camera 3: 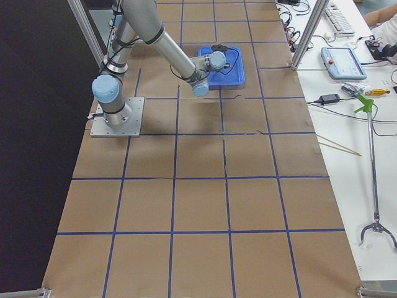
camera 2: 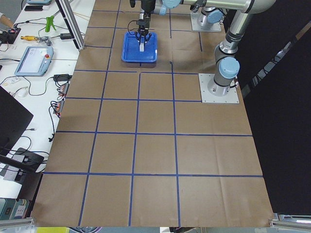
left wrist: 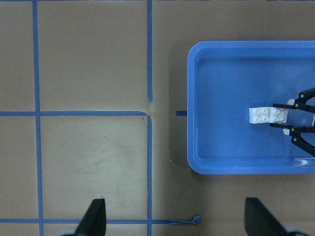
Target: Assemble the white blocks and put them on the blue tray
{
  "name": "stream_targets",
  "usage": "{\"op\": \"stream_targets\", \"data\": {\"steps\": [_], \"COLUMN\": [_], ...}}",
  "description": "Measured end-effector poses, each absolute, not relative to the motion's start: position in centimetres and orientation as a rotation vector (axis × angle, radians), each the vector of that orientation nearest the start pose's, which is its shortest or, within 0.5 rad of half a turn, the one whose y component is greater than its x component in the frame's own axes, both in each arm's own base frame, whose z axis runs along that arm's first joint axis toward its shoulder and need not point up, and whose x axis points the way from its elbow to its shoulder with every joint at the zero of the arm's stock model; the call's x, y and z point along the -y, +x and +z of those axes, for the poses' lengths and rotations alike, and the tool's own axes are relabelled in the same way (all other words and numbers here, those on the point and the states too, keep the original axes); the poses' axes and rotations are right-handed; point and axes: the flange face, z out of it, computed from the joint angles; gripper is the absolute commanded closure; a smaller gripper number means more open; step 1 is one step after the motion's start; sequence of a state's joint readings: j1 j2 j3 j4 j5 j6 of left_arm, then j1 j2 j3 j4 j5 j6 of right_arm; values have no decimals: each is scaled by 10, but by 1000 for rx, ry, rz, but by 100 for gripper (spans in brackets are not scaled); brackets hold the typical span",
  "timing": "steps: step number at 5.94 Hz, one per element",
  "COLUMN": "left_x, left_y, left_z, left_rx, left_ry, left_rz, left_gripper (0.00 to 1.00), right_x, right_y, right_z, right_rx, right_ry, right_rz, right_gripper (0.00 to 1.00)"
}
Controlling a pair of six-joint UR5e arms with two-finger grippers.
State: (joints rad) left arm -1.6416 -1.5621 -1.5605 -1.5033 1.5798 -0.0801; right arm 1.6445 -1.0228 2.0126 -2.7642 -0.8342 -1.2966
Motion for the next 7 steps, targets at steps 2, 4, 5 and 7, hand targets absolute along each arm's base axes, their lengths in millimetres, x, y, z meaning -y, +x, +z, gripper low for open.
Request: {"op": "stream_targets", "data": {"steps": [2, 4, 5, 7], "left_x": [486, 486, 487, 490], "left_y": [-167, -167, -167, -167], "left_z": [504, 505, 504, 502], "left_rx": [-3135, -3133, -3136, -3137], "left_ry": [-17, -18, -18, -20], "left_rz": [-138, -138, -141, -144], "left_gripper": [1, 1, 1, 1], "right_x": [533, 532, 532, 530], "right_y": [241, 241, 241, 245], "right_z": [145, 143, 143, 142], "right_rx": [-1905, -1906, -1906, -1900], "right_ry": [-1684, -1682, -1681, -1686], "right_rz": [-771, -766, -764, -759], "right_gripper": [66, 66, 66, 66]}}
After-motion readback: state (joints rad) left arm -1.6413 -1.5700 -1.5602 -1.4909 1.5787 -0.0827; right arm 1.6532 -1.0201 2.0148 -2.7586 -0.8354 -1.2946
